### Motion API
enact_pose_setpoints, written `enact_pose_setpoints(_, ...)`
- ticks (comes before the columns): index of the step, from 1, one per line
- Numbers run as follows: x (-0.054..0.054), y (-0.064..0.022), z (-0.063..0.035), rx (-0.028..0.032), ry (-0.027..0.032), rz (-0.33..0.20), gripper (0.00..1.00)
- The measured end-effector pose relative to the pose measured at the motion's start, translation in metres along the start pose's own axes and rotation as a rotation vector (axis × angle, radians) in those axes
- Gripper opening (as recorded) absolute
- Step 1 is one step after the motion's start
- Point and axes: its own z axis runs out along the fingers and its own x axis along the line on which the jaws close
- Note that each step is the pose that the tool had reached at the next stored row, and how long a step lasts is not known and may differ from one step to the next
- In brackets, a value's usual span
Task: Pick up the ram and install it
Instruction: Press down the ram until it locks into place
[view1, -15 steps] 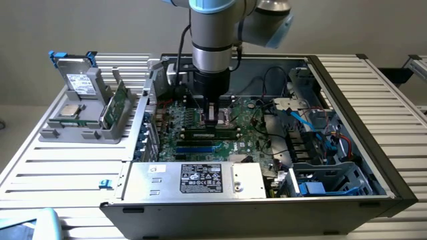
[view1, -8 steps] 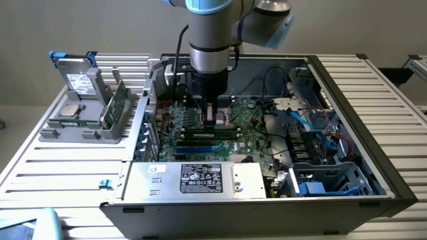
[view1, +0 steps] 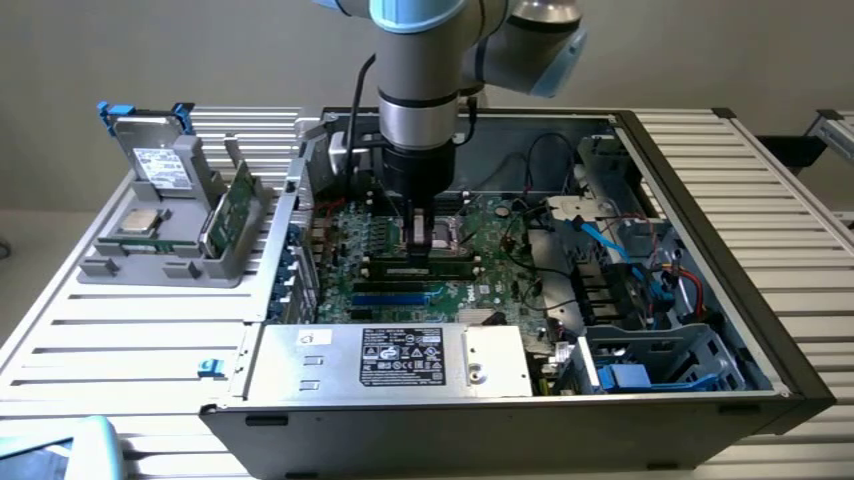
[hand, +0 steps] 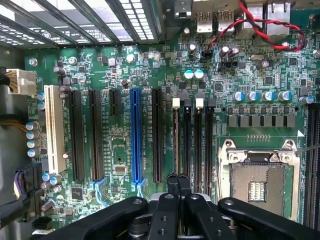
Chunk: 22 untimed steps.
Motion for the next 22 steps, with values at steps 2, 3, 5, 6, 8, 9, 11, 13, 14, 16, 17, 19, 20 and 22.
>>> enact_pose_setpoints(2,0.0,0.0005,0.0007,0.0003,0.0,0.0,0.11)
enact_pose_setpoints(3,0.0,0.0006,0.0009,0.0005,-0.0001,0.0,0.11)
enact_pose_setpoints(5,0.0,0.0008,0.0014,0.0009,-0.0003,0.0,0.11)
enact_pose_setpoints(6,0.0,0.0009,0.0016,0.0012,-0.0003,0.0,0.11)
enact_pose_setpoints(8,0.0,0.001,0.0017,0.0013,-0.0002,0.0,0.11)
enact_pose_setpoints(9,0.0,0.0009,0.0017,0.0014,-0.0002,0.0,0.11)
enact_pose_setpoints(11,0.0,0.001,0.0017,0.0016,-0.0003,0.0,0.11)
enact_pose_setpoints(13,0.0,0.0008,-0.0013,0.0026,-0.0022,0.0,0.11)
enact_pose_setpoints(14,0.0,0.0008,-0.0042,0.0019,-0.001,0.0,0.11)
enact_pose_setpoints(16,0.001,-0.0001,-0.0089,0.0017,-0.0006,0.0,0.11)
enact_pose_setpoints(17,0.001,-0.0014,-0.0107,0.0017,-0.0004,0.0,0.11)
enact_pose_setpoints(19,0.001,-0.0044,-0.0132,0.0016,-0.0004,0.0,0.11)
enact_pose_setpoints(20,0.001,-0.0057,-0.0137,0.0017,-0.0005,0.0,0.11)
enact_pose_setpoints(22,0.001,-0.0076,-0.0142,0.0015,-0.0002,0.0,0.11)
